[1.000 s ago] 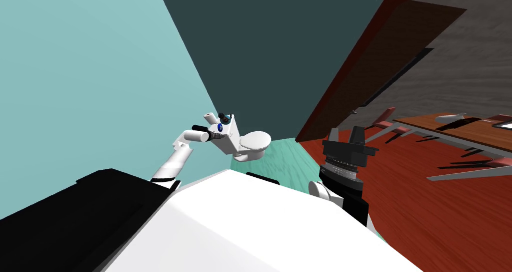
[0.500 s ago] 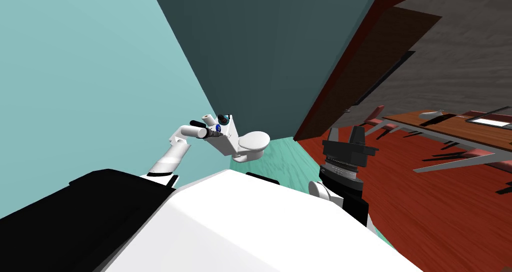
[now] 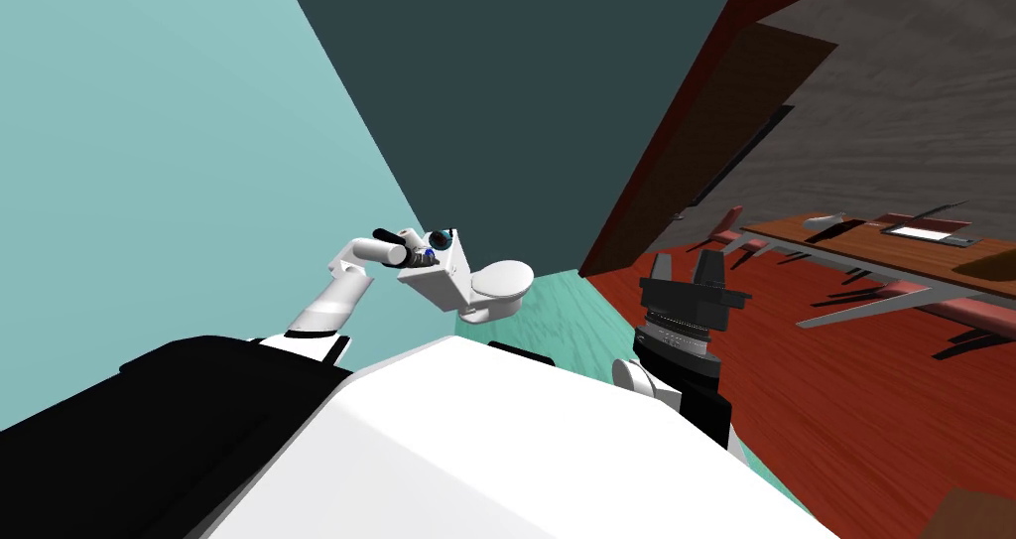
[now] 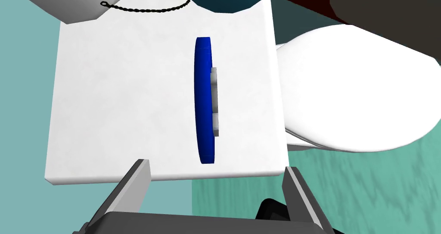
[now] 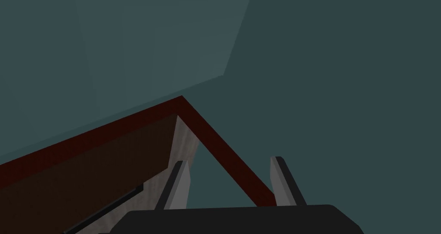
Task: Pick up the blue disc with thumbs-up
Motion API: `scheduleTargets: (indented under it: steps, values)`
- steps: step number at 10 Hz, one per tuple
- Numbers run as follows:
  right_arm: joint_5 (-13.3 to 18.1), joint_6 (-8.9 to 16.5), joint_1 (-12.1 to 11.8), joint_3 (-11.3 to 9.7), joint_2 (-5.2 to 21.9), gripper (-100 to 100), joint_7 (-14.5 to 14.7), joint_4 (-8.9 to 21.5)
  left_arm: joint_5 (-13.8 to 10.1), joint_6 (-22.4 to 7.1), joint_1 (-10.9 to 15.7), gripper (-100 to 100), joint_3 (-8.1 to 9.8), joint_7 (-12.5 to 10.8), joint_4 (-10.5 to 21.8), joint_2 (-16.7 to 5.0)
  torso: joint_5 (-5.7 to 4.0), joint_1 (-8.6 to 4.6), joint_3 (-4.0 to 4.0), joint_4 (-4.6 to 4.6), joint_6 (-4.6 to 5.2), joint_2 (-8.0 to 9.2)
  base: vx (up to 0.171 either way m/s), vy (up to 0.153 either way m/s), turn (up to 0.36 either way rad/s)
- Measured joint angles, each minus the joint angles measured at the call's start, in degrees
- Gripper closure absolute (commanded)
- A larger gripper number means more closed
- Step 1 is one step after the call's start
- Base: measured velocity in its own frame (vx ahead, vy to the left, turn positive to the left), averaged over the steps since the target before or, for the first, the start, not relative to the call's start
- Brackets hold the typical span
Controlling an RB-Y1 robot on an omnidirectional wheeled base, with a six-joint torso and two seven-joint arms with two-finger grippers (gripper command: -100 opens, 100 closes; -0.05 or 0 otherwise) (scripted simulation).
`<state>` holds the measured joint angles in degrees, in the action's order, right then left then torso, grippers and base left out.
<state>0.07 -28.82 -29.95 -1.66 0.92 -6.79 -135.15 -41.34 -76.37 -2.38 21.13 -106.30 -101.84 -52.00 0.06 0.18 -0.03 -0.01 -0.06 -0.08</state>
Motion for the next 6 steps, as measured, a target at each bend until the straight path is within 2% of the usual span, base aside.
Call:
scheduleTargets:
  steps: [2, 3, 4, 6]
  values:
    - [0.0, 0.0, 0.0, 0.0, 0.0, 0, 0.0, 0.0, -0.8, -1.7, 0.9, -100, 0.05, -2.2, 0.2, -1.6, 0.00, -0.04, -0.01, -0.01, -0.01, -0.02, 0.008, 0.017, -0.021]
    - [0.0, 0.0, 0.0, 0.0, 0.0, 0, 0.0, 0.0, -0.8, -1.8, 0.9, 0, 0.07, -2.4, 0.2, -1.7, -0.01, -0.08, 0.00, 0.00, -0.01, 0.00, 0.000, 0.000, 0.000]
    - [0.0, 0.0, 0.0, 0.0, 0.0, 0, 0.0, 0.0, -0.8, -1.8, 0.9, -100, 0.07, -2.4, 0.2, -1.7, -0.02, -0.12, 0.01, 0.00, -0.01, 0.01, 0.012, -0.050, -0.052]
    - [0.0, 0.0, 0.0, 0.0, 0.0, 0, 0.0, 0.0, -0.6, -1.8, 1.5, -100, 2.18, 0.0, 2.5, -1.4, -0.07, -0.35, -0.01, -0.01, -0.01, -0.02, 0.011, -0.068, -0.037]
